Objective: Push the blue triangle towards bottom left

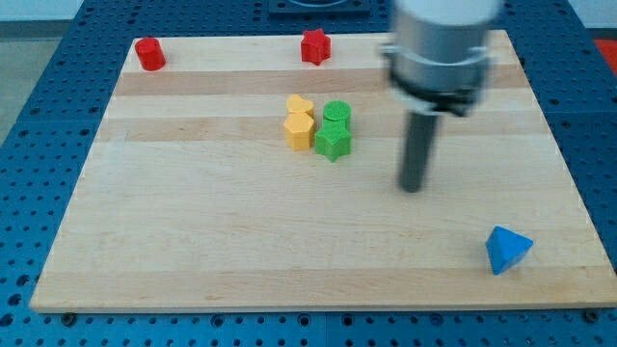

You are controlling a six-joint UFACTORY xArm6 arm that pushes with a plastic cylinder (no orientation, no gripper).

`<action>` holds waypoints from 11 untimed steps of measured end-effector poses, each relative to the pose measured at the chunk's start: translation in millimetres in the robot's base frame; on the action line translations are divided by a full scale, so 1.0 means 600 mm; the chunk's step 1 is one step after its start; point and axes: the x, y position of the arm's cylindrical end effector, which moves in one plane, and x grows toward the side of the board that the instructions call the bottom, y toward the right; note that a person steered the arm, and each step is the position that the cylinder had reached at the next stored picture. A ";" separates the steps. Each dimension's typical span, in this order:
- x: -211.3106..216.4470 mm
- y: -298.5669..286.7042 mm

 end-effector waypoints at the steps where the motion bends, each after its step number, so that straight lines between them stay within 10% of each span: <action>1: 0.026 0.199; 2: 0.091 0.325; 4: 0.202 0.236; 11: 0.137 -0.038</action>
